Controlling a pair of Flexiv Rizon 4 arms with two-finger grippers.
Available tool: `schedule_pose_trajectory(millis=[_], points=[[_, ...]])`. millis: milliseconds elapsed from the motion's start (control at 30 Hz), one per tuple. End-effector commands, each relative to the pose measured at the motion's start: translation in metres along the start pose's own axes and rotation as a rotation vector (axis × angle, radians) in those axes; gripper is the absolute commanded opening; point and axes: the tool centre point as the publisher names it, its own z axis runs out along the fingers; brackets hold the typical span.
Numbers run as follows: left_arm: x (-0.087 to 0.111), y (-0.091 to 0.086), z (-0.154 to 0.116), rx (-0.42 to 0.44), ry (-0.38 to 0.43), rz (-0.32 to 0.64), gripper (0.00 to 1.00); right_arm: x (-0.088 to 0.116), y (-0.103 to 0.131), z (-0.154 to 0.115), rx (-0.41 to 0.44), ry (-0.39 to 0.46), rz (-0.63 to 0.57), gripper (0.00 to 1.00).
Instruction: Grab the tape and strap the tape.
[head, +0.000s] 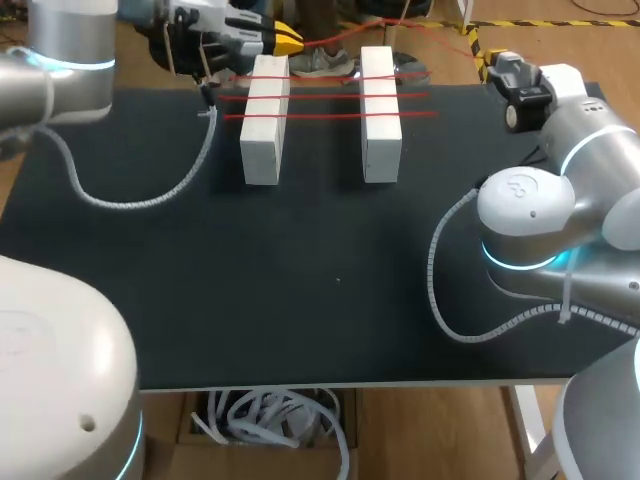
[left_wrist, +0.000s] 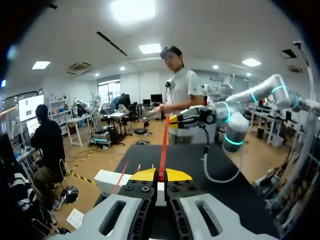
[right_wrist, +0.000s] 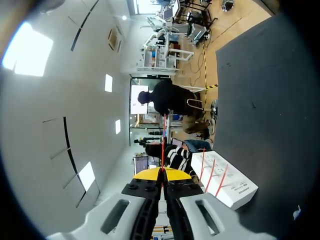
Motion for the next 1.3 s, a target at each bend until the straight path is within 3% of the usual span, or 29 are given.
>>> schedule_pose_trajectory(millis=[33,633,767,967,1300], points=[[0.004,-0.007,0.002,-0.181,0.005,0.018,0.00,0.001,0.001,0.000,0.003,-0.004,-0.001,0.00],[0.005,-0.009,0.003,-0.178,0.019,0.031,0.00,0.001,0.001,0.000,0.003,-0.004,-0.001,0.00],[0.007,-0.011,0.015,-0.377,0.042,-0.015,0.00,0.001,0.001,0.000,0.003,-0.004,-0.001,0.00],[0.009,-0.014,0.035,-0.597,0.086,-0.028,0.00,0.001,0.001,0.000,0.003,-0.004,-0.001,0.00],[0.012,-0.016,0.053,-0.856,0.107,-0.036,0.00,0.001,0.001,0.000,0.003,-0.004,-0.001,0.00]])
